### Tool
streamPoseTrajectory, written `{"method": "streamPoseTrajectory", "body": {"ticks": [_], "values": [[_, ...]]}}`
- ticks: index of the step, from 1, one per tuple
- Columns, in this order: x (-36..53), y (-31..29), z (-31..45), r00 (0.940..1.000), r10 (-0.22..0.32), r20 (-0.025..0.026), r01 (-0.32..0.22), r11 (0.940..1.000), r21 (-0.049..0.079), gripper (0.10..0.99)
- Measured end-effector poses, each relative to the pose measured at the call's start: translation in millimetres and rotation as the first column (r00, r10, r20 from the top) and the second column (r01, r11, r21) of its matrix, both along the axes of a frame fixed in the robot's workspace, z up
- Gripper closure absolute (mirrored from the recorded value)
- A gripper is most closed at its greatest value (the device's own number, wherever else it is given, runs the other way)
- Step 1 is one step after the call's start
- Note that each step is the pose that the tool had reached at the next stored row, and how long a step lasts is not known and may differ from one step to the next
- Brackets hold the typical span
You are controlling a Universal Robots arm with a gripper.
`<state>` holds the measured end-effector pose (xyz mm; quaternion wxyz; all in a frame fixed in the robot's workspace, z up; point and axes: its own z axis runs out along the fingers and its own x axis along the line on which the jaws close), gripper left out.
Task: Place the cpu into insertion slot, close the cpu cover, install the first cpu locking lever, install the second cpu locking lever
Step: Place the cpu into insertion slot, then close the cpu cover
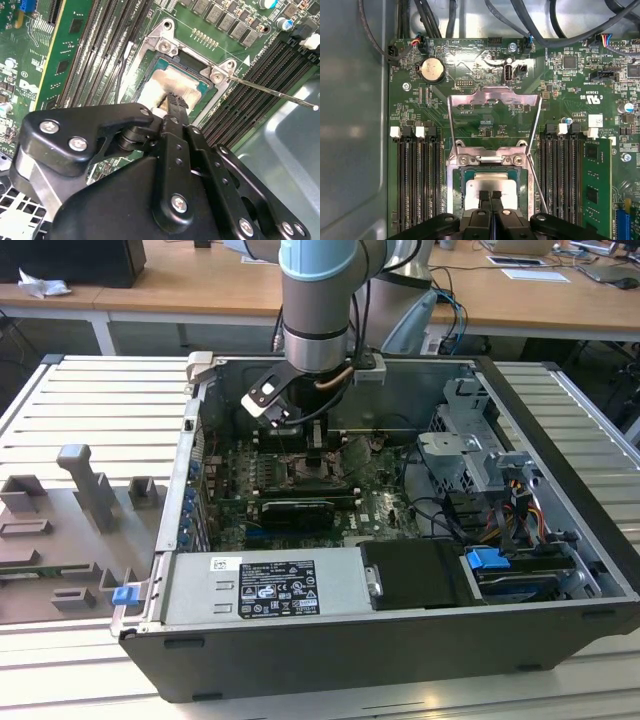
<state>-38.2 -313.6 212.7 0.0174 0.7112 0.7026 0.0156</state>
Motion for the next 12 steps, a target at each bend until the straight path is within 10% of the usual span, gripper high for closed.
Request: {"method": "streamPoseTrajectory", "body": {"ticks": [12], "values": [[5.6,0.0,8.3,1.0,0.0,-0.0034,0.0,1.0,0.0,0.98]]}}
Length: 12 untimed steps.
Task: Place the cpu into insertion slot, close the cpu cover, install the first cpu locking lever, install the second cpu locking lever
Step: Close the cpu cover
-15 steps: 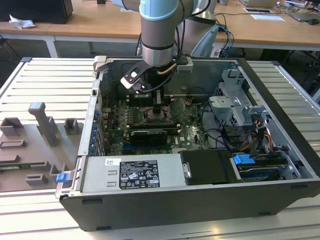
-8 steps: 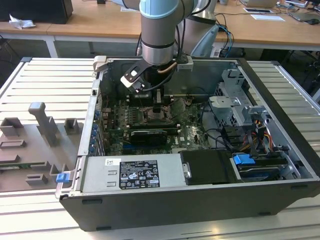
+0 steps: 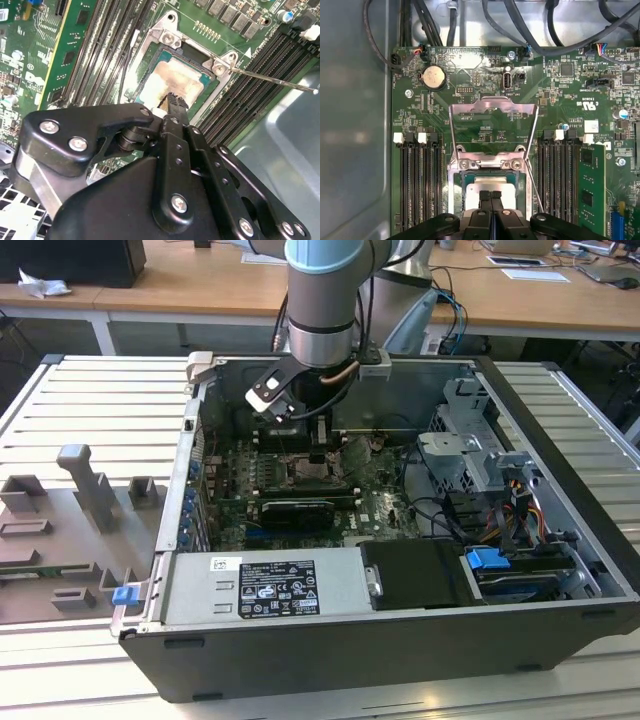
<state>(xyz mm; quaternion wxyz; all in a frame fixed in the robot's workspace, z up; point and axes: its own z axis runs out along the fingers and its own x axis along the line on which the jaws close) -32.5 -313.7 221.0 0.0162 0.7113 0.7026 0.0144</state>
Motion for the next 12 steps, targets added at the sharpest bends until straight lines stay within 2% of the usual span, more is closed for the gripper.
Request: {"method": "streamPoseTrajectory", "body": {"ticks": [2,3,4,7,9,12], "values": [[0.1,0.0,7.6,1.0,0.0,0.0,0.0,1.0,0.0,0.98],[0.0,0.0,19.8,1.0,0.0,0.0,0.0,1.0,0.0,0.98],[0.1,0.0,26.7,1.0,0.0,0.0,0.0,1.0,0.0,0.98],[8.9,-0.1,27.2,1.0,0.0,-0.0016,0.0,1.0,0.0,0.98],[8.9,0.0,30.7,1.0,0.0,-0.0015,0.0,1.0,0.0,0.98],[8.9,0.0,39.8,1.0,0.0,-0.0015,0.0,1.0,0.0,0.98]]}}
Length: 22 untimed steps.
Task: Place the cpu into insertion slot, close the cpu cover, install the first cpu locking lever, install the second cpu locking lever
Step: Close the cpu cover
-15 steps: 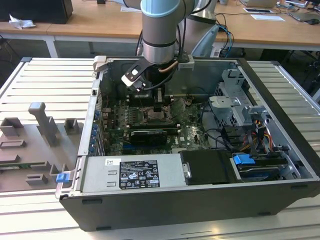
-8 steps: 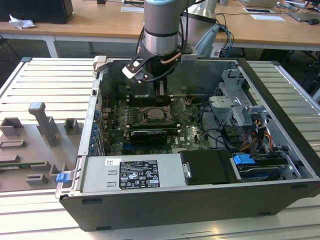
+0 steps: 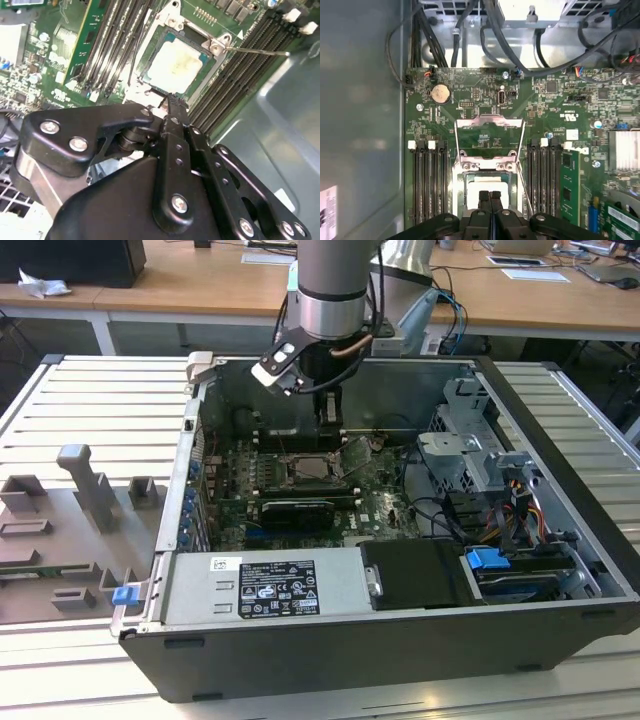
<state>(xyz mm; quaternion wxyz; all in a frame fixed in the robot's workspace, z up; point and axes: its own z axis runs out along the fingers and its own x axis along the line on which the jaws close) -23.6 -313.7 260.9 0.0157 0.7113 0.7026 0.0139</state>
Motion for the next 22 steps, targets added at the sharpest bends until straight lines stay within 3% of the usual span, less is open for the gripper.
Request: {"method": "streamPoseTrajectory", "body": {"ticks": [2,6,9,13,15,22], "values": [[0.4,0.0,7.6,1.0,0.0,0.0,0.0,1.0,0.0,0.98],[10.2,-0.1,7.7,1.0,0.0,-0.0082,0.0,1.0,0.0,0.98],[10.4,0.0,8.8,1.0,0.0,-0.0081,0.0,1.0,0.0,0.98],[10.4,0.0,18.5,1.0,0.0,-0.0079,0.0,1.0,0.0,0.98],[11.7,0.0,18.8,1.0,0.0,-0.0082,0.0,1.0,0.001,0.98],[28.1,0.0,15.7,0.9999,0.0,-0.0129,0.0,1.0,0.001,0.98]]}}
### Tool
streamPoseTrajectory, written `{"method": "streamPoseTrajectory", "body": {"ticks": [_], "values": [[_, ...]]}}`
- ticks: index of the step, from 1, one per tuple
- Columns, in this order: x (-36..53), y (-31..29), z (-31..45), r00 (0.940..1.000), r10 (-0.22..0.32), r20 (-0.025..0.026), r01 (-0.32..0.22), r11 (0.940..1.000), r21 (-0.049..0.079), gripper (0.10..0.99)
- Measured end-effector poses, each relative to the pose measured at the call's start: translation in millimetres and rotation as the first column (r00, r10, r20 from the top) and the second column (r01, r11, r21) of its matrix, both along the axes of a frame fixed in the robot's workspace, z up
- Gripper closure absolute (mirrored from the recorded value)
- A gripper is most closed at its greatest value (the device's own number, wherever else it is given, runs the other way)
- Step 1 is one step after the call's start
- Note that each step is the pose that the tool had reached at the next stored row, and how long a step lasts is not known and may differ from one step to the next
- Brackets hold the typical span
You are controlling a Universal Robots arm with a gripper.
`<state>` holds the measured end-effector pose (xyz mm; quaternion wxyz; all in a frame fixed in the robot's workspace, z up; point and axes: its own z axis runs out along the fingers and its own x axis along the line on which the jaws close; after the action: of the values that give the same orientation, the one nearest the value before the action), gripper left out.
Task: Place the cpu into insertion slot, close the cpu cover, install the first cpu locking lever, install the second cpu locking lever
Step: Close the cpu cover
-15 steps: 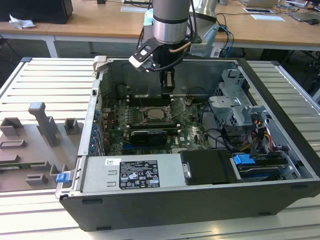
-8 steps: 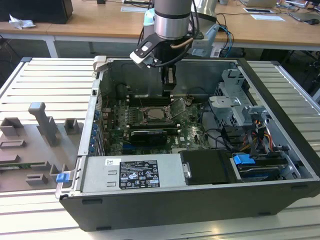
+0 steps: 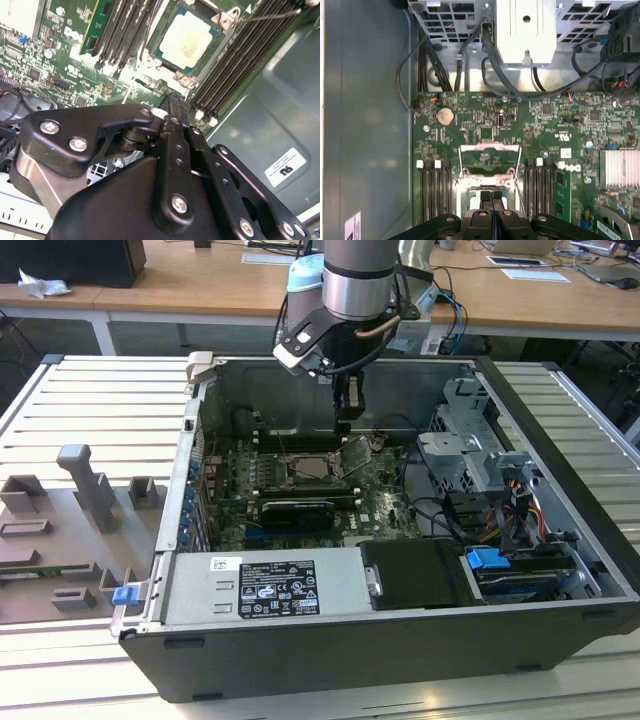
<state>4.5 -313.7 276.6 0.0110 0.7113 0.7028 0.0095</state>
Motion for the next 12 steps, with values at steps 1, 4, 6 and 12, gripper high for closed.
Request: {"method": "streamPoseTrajectory", "body": {"ticks": [1,4,6,12], "values": [[1.3,0.0,-0.5,1.0,0.002,-0.0002,-0.002,1.0,0.0,0.98],[11.2,0.0,-2.9,0.9999,0.012,-0.0012,-0.012,0.9999,0.0,0.98],[21.3,0.0,-7.7,0.9999,0.017,-0.0037,-0.017,0.9998,-0.005,0.98],[42.0,0.1,-10.7,0.9998,0.018,-0.0055,-0.018,0.9997,-0.013,0.98]]}}
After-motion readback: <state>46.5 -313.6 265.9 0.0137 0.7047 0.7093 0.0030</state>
